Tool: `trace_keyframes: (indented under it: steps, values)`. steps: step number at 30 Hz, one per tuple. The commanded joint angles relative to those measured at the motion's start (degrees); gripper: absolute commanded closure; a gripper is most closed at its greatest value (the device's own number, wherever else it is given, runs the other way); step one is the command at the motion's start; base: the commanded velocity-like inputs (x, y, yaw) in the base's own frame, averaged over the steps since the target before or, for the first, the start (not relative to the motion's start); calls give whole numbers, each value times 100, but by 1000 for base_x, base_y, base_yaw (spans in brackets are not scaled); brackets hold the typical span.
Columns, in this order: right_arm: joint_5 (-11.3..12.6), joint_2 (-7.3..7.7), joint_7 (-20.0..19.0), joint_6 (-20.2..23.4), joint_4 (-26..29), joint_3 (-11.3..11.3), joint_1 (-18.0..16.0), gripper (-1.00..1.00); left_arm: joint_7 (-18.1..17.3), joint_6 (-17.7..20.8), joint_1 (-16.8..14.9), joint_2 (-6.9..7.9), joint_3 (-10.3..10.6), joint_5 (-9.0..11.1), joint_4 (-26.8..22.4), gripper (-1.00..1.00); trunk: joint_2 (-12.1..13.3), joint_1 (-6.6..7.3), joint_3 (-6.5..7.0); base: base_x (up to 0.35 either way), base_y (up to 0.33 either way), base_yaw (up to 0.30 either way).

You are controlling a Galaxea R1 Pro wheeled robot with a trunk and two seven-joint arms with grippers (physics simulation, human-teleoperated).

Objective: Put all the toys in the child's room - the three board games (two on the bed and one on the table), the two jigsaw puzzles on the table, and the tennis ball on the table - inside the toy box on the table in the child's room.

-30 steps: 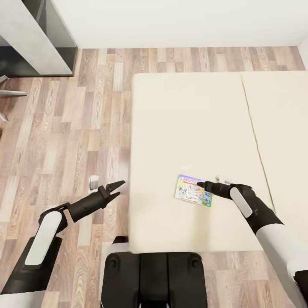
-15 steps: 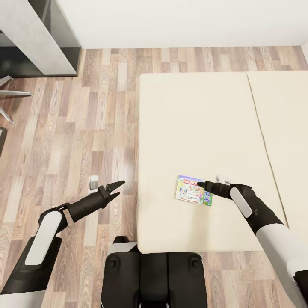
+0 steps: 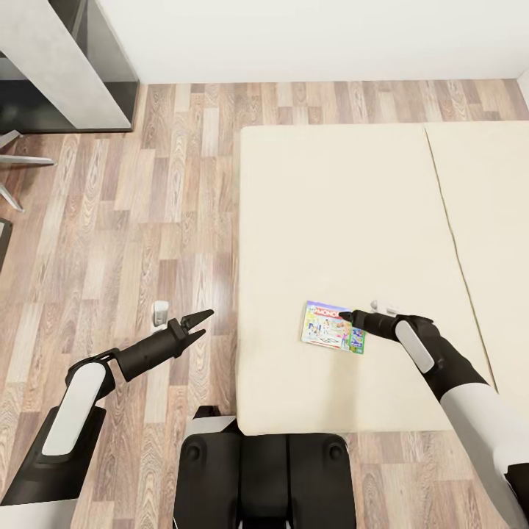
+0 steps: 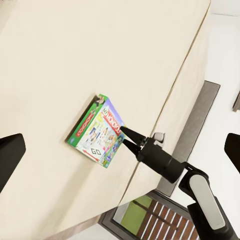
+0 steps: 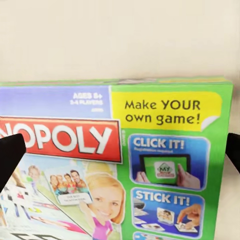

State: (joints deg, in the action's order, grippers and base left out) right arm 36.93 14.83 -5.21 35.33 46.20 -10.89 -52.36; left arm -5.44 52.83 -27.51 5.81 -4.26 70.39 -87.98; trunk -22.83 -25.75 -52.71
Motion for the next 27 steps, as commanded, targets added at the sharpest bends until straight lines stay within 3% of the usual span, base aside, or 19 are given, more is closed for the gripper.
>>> trace_keyframes:
  steps: [1,12,27]
  values:
    - [-12,5,-14,17,3,-12,-3,-100,-47,26,-2,-1,-8,-44,0,-100,-9,-3,-6,0,4,0]
    - [-10,9,-15,17,3,-10,-17,-100,-45,26,-2,-1,3,-37,0,-100,-9,-3,-6,0,27,0]
    - [-10,3,-10,18,3,-9,-12,-100,-53,27,-3,-1,2,-26,0,-100,-9,-3,-6,0,230,0]
